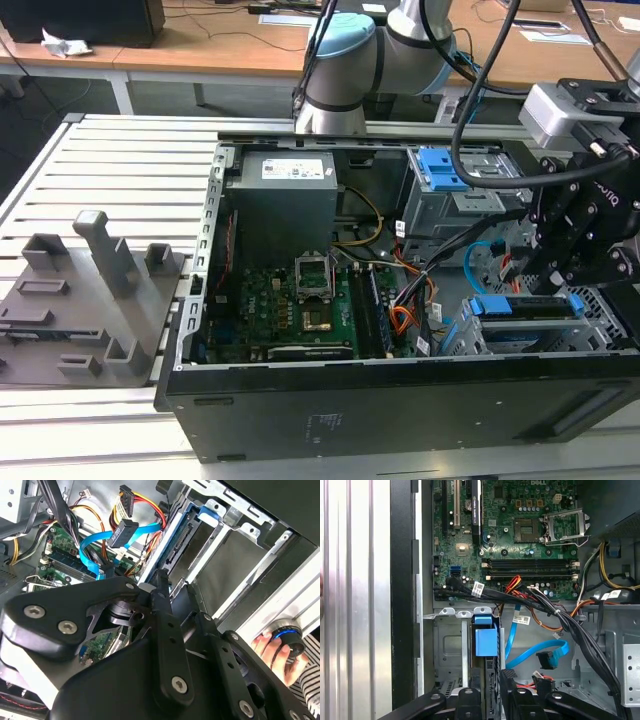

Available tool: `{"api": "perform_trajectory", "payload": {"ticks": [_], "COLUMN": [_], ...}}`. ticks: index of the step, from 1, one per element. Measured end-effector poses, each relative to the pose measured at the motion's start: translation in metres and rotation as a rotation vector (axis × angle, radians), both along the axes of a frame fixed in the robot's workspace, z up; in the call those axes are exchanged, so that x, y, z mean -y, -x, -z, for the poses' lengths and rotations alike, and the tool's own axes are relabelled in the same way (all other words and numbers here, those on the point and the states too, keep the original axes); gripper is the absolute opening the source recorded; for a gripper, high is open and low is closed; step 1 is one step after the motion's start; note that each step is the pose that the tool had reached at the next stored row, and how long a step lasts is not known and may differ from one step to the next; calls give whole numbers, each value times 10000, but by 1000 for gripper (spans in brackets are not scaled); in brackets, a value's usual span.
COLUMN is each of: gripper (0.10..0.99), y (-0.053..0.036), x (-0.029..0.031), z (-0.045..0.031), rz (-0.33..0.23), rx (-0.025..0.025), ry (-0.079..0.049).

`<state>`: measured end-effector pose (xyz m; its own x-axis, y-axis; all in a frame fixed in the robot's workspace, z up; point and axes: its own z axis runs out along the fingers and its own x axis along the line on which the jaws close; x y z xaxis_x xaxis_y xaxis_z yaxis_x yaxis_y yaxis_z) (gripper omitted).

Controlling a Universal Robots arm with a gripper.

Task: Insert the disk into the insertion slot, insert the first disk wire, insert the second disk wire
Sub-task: 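Insert the first disk wire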

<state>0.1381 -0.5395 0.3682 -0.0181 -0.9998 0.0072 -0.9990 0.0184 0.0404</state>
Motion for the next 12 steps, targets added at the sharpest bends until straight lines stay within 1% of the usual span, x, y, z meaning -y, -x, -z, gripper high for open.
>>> {"api": "perform_trajectory", "payload": {"ticks": [5, 7, 10, 11, 12], "gripper": [302, 302, 302, 302, 302], "y": [0, 0, 0, 0, 0], "x": [0, -14, -88, -150, -178], "z": [-1, -4, -2, -1, -2], "rz": [0, 0, 0, 0, 0], "rx": [0, 0, 0, 0, 0], "ry": [-1, 5, 1, -1, 0]}}
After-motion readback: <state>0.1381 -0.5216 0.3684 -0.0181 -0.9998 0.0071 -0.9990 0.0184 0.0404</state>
